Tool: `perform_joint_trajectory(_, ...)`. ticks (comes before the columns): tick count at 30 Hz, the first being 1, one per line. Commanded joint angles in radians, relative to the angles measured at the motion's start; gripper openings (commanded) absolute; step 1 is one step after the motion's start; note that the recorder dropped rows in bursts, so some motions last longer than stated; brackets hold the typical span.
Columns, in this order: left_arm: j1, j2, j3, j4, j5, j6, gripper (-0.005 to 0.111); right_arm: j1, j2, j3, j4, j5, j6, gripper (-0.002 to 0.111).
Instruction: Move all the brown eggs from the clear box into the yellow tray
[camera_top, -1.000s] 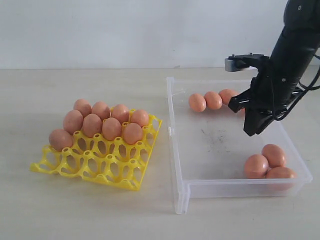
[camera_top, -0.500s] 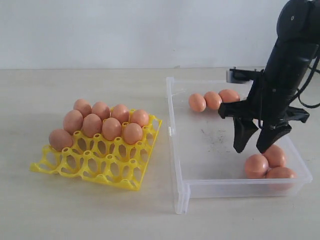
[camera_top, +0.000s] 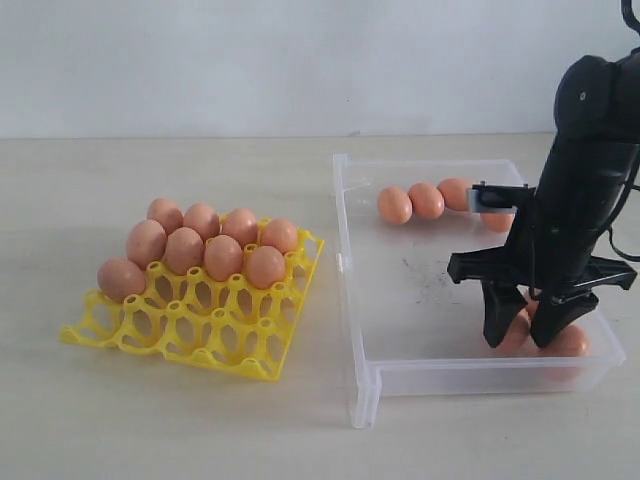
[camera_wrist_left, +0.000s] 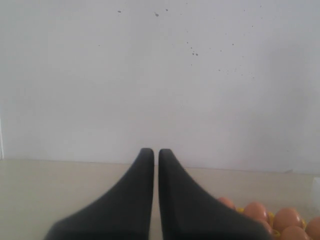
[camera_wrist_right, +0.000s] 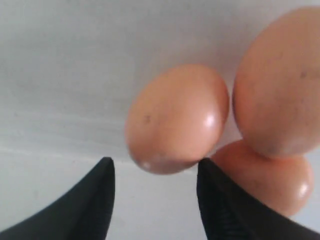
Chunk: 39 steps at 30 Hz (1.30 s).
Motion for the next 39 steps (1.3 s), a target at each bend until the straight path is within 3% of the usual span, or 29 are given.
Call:
perform_joint_trajectory(1, -0.004, -0.001, -0.003, -0.005, -0.006, 0.003, 0.004, 0.001, 0.003, 0.004, -0.009, -0.066, -0.003, 0.047)
perform_joint_trajectory(11, -0.004, -0.001, -0.003, -0.005, -0.006, 0.003, 0.004, -0.001, 0.038, 0.004, -0.048, -0.130, -0.012, 0.047)
perform_joint_trajectory(26, -0.004, -0.001, -0.003, -0.005, -0.006, 0.003, 0.004, -0.001, 0.050, 0.004, -0.075, -0.231, -0.241, 0.047)
perform_joint_trajectory(39, -0.004, -0.001, -0.003, -0.005, -0.006, 0.003, 0.004, -0.001, 0.052, -0.005, -0.077, -0.134, -0.316, 0.047)
